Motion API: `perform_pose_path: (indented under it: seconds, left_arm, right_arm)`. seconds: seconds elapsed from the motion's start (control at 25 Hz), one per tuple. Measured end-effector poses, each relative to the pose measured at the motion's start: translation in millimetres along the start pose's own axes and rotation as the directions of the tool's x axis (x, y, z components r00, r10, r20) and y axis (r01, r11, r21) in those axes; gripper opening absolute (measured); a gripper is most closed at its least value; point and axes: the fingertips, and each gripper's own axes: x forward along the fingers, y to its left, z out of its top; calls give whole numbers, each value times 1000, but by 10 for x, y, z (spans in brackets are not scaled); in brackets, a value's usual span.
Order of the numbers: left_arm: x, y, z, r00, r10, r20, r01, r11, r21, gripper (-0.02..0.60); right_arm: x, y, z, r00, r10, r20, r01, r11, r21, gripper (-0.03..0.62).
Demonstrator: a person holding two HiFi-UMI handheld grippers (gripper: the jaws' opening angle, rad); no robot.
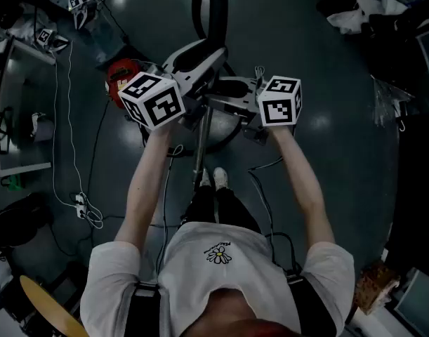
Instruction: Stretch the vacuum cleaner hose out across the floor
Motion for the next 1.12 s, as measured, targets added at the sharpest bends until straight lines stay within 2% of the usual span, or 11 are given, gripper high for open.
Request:
perform_pose_path:
  seconds: [0.12, 0.24, 0.48, 0.6, 0.68, 0.8, 1.0, 1.12]
  left_arm:
    - [186, -546, 58, 993, -111, -43, 113, 992, 49, 172]
    - [365, -1069, -139, 976, -190, -109, 201, 975, 97, 172]
    - [480, -2136, -597, 919, -338, -201, 371, 915, 158, 172]
    - [330, -2787, -948, 858, -423, -291, 486, 851, 197, 172]
    - [149, -3209, -1208, 812, -466, -353, 557, 799, 227, 172]
    - [-243, -3712, -1556, 759, -513, -401, 631, 730, 261, 172]
    - [-852, -4525, -1922, 669, -598, -442, 732, 635, 247, 172]
    - [-1192, -5098, -2184, 596, -641, -484, 793, 564, 230, 172]
  right_arm:
    - [-346, 268, 116, 994, -77, 81, 81, 996, -41, 155]
    - [-748, 452, 14, 975, -159, 153, 167, 985, -42, 155]
    - [-1502, 946, -344, 909, -302, 286, 322, 946, -27, 155]
    - [-1803, 1343, -685, 849, -394, 353, 413, 911, 23, 155]
    - [-1950, 1611, -954, 798, -455, 396, 472, 879, 59, 155]
    - [-2046, 1984, -1389, 715, -544, 439, 564, 820, 97, 155]
    - [-2217, 2733, -1962, 599, -642, 478, 658, 735, 161, 155]
    - [-2394, 3240, -2319, 531, -665, 525, 683, 703, 198, 155]
